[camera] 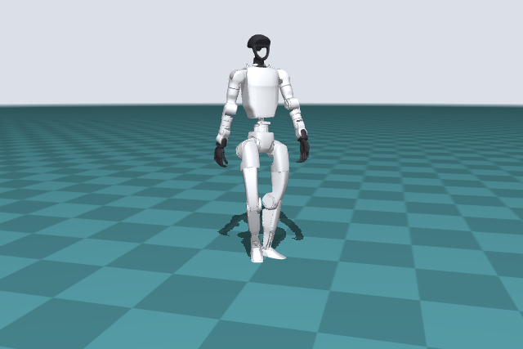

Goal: In place motions

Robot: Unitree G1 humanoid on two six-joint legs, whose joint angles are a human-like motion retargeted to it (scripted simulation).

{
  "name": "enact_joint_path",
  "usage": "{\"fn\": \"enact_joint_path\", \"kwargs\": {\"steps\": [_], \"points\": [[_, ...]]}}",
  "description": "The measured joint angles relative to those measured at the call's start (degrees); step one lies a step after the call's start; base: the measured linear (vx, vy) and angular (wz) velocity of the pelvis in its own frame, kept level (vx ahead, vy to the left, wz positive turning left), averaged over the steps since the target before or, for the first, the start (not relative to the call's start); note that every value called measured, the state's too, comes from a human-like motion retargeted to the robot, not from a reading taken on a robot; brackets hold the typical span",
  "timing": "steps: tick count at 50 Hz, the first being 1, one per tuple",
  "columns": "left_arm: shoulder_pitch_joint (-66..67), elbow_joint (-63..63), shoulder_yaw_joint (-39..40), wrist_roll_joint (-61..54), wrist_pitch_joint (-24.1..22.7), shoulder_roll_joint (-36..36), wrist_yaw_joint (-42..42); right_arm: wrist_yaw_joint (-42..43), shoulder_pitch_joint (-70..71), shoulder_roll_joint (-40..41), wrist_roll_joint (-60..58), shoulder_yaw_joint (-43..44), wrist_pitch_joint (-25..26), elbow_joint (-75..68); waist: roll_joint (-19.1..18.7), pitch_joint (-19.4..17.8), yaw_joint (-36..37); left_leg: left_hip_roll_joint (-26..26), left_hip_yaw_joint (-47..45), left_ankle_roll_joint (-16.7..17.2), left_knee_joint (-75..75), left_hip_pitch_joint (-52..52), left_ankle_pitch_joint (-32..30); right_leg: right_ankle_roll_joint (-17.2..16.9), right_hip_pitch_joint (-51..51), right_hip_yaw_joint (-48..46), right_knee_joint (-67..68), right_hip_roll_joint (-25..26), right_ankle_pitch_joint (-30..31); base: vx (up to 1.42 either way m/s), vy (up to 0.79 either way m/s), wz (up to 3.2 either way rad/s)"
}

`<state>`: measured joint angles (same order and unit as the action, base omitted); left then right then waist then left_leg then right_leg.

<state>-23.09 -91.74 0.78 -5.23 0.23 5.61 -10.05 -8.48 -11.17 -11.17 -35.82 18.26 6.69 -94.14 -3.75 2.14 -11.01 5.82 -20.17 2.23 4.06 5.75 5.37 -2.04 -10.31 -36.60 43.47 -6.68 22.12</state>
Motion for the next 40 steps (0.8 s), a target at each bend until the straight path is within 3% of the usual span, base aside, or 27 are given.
{"fn": "enact_joint_path", "kwargs": {"steps": [2,5,6,7,10,13,15,20,22,23,24,25,26,27,28,30,32,33,35,37,40], "points": [[-12.21,10.27,-1.7,1.03,-3.23,-0.19,3.16,6.33,-6.87,-2.59,6.26,4.05,-2.32,-3.24,0.81,-5.59,1.8,-0.83,-4.2,-2.0,1.57,-0.92,0.02,0.36,-19.38,18.81,22.19,5.61,-0.42,-0.52,0.11,-1.13],[-24.24,22.78,-0.8,3.57,-5.14,4.17,4.92,10.04,-13.14,-4.97,12.47,5.81,-0.45,-3.26,0.18,-14.01,-2.81,-0.93,-4.34,-3.83,2.02,0.82,0.54,11.87,-34.68,14.12,42.93,-5.78,-7.46,-0.44,0.21,-0.05],[-26.51,25.36,1.58,4.08,-6.58,6.05,7.29,12.31,-13.92,-6.33,12.6,6.51,0.88,-3.26,-0.35,-16.27,-6.27,0.24,-3.77,-3.97,3.01,0.2,0.75,14.56,-38.24,12.82,44.67,-7.02,-9.48,-0.41,0.32,0.53],[-28.41,27.25,3.72,4.37,-7.93,7.28,9.69,14.26,-14.89,-7.59,13.17,6.77,1.9,-3.26,-1.14,-17.89,-9.35,1.63,-3.19,-4.05,3.88,-0.56,0.91,16.41,-41.31,11.57,45.43,-7.24,-11.16,-0.22,0.23,0.35],[-30.09,27.47,7.42,3.26,-10.4,6.52,13.83,17.35,-18.73,-10.06,16.79,5.24,2.02,-3.26,-4.01,-17.11,-13.32,5.43,-2.77,-3.78,4.83,-2.7,0.86,16.12,-44.57,8.26,42.08,-4.32,-13.66,0.18,-0.09,-0.12],[-27.71,26.0,7.97,2.43,-10.05,3.42,11.23,18.94,-19.94,-9.46,16.64,5.07,0.03,-3.26,-3.62,-13.31,-11.3,5.04,-3.77,-2.52,2.62,-1.93,0.8,13.95,-38.76,8.04,37.74,-3.54,-14.48,0.18,-0.17,-0.43],[-23.3,23.94,6.7,2.72,-11.13,1.76,10.42,18.87,-17.45,-7.74,15.68,3.98,0.22,-3.26,-0.2,-11.76,-5.66,1.4,-8.41,-1.99,0.32,2.21,1.47,11.7,-31.26,13.36,32.92,-0.51,-13.26,0.18,-0.13,-1.41],[-2.47,11.3,1.87,3.93,-10.84,-1.65,10.27,14.64,-6.64,-3.15,11.51,-3.79,1.81,-3.26,1.7,-3.44,5.26,-1.58,-14.78,0.38,1.41,4.56,3.91,7.13,-1.69,19.9,-6.78,9.34,-7.94,0.38,-0.09,-1.13],[7.86,5.23,4.03,6.68,-8.99,-1.72,8.68,13.62,-0.54,-0.29,10.57,-8.43,1.98,-3.0,3.65,-2.57,6.01,-2.77,-14.68,0.31,7.39,4.53,1.82,3.51,9.51,19.29,-22.74,8.81,-12.19,0.28,-0.11,-0.45],[14.79,0.62,6.31,8.11,-6.43,-1.02,7.41,12.79,4.79,2.4,11.0,-11.81,2.04,-2.21,5.86,-2.72,7.76,-2.95,-16.52,0.11,15.66,3.54,-3.35,5.81,15.22,13.69,-30.36,5.93,-19.81,0.06,-0.14,-1.42],[19.91,-2.81,8.64,8.62,-4.31,0.33,5.98,10.41,11.38,5.43,12.3,-14.44,2.09,0.45,6.93,-4.0,10.61,1.71,-18.31,-1.37,29.88,-1.3,-8.15,6.85,16.93,16.58,-34.52,5.37,-22.69,-0.23,-0.27,-2.27],[24.12,-5.66,11.01,8.69,-2.42,2.0,4.47,7.27,18.6,8.62,14.04,-16.69,2.14,4.05,7.44,-5.83,14.01,8.77,-20.08,-3.5,47.08,-8.05,-12.78,7.25,16.64,23.72,-36.93,5.97,-23.2,-0.4,-0.4,-2.7],[28.85,-5.66,12.14,8.51,-1.21,2.82,4.08,3.64,23.35,10.39,14.07,-17.43,1.77,8.78,6.47,-6.92,18.36,13.6,-18.47,-7.93,57.69,-14.51,-14.22,7.47,15.64,26.79,-36.79,7.26,-21.98,-0.38,-0.4,-2.45],[33.64,-5.66,13.39,7.89,0.48,3.4,3.53,-0.95,29.14,12.16,13.19,-18.41,1.26,13.41,5.24,-7.92,21.03,17.58,-15.28,-11.19,67.69,-21.84,-13.69,7.7,14.53,28.52,-36.6,8.66,-20.89,-0.31,-0.27,-1.3],[38.59,-5.66,14.86,6.4,3.1,3.5,2.65,-7.46,36.99,13.93,10.51,-19.88,0.48,17.85,3.49,-8.75,20.34,19.87,-8.96,-12.12,76.47,-30.92,-9.21,7.96,13.21,27.59,-36.31,10.27,-20.08,-0.39,-0.22,-0.6],[47.37,-5.66,17.64,6.77,8.66,4.33,0.54,-17.46,52.02,14.9,-2.63,-15.87,-5.65,29.86,0.57,-14.22,25.42,34.68,-4.73,-16.84,93.35,-43.82,-3.14,11.11,15.14,28.59,-36.63,14.14,-19.56,-0.42,-0.23,-0.75],[50.97,-5.66,21.95,10.05,6.36,7.08,1.29,-13.72,58.85,11.12,2.31,-19.99,-9.71,37.46,2.62,-18.09,30.7,34.1,-4.91,-16.97,97.59,-49.46,0.26,12.26,16.51,30.48,-36.68,12.14,-19.54,-0.19,-0.28,-0.97],[53.96,-5.66,25.12,11.11,3.85,9.58,0.9,-8.08,62.64,9.98,7.49,-22.34,-11.72,41.4,5.39,-19.93,33.44,31.5,-6.8,-17.02,98.88,-53.21,2.17,12.59,16.65,31.28,-36.4,9.47,-19.43,0.04,-0.25,-0.68],[58.24,-5.66,28.72,10.95,2.97,14.34,1.31,-2.47,66.11,6.92,15.63,-25.09,-15.16,46.48,9.72,-20.55,39.67,26.86,-12.94,-17.06,97.21,-57.67,4.06,13.0,14.22,32.49,-35.73,4.97,-18.97,0.15,-0.06,-0.31],[59.24,-5.66,31.86,8.47,4.94,17.6,5.35,-5.04,66.52,4.34,16.61,-21.77,-15.47,49.19,10.45,-20.4,44.73,25.05,-18.11,-17.05,93.75,-58.14,5.74,12.65,12.16,32.58,-35.18,2.45,-19.09,0.06,0.14,0.37],[56.62,-5.66,37.21,0.02,5.02,19.0,11.55,-13.33,64.87,5.06,19.59,-16.53,-16.08,51.63,11.11,-17.25,44.3,25.83,-19.12,-16.97,92.4,-56.71,8.27,11.41,10.93,29.54,-36.58,2.78,-19.43,-0.02,0.12,1.07]]}}
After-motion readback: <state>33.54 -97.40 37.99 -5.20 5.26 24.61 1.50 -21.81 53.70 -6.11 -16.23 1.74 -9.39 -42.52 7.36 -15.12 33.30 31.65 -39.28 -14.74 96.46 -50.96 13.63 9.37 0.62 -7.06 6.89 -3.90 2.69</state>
